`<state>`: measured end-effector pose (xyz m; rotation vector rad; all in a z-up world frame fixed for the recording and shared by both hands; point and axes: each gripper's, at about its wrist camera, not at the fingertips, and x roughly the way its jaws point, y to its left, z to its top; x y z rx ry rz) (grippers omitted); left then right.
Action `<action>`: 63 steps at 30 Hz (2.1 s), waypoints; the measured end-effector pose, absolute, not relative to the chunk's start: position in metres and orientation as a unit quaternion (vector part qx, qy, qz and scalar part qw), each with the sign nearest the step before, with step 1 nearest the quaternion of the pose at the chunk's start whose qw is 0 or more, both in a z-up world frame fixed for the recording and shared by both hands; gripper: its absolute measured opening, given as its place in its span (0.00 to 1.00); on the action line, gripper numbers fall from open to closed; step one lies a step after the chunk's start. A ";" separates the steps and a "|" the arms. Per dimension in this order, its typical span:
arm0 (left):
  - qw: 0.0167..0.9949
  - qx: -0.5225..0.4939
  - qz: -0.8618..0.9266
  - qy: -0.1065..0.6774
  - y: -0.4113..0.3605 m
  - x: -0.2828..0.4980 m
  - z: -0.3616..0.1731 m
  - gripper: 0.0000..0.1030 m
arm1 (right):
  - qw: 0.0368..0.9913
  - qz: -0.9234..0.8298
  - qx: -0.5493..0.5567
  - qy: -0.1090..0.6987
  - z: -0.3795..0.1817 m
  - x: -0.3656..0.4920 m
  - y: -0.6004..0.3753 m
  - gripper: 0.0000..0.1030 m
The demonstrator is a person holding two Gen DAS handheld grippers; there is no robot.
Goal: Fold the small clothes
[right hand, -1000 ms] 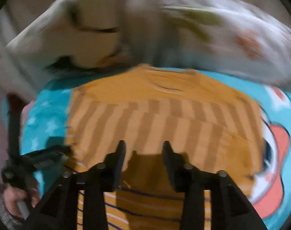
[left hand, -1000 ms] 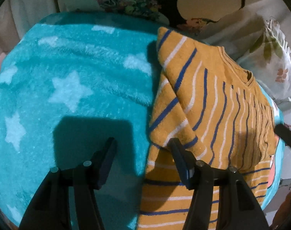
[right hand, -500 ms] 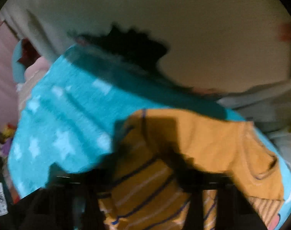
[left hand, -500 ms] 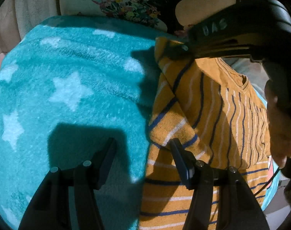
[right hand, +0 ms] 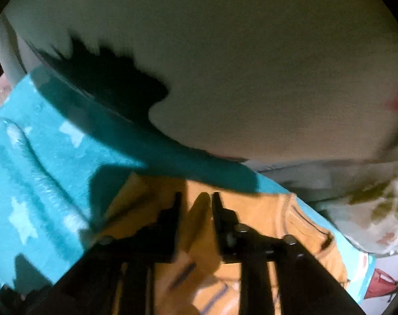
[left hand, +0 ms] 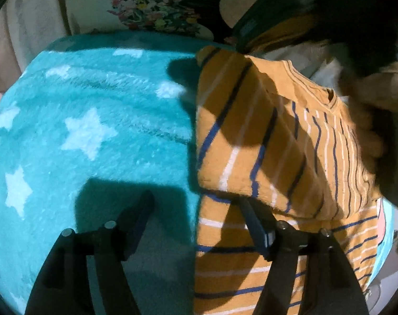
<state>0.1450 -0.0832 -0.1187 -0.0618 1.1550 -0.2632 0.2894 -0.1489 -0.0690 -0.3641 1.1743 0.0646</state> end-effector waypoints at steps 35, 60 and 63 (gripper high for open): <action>0.845 -0.039 -0.073 0.528 -0.100 -0.059 -0.060 0.66 | 0.864 -0.280 0.062 0.415 0.038 -0.142 -0.454 0.71; 0.851 0.036 -0.061 0.520 -0.148 -0.152 -0.063 0.69 | 0.824 -0.138 0.097 0.541 -0.020 -0.225 -0.387 0.73; 0.847 0.033 -0.061 0.527 -0.149 -0.153 -0.065 0.69 | 0.821 -0.136 0.094 0.546 -0.021 -0.226 -0.385 0.73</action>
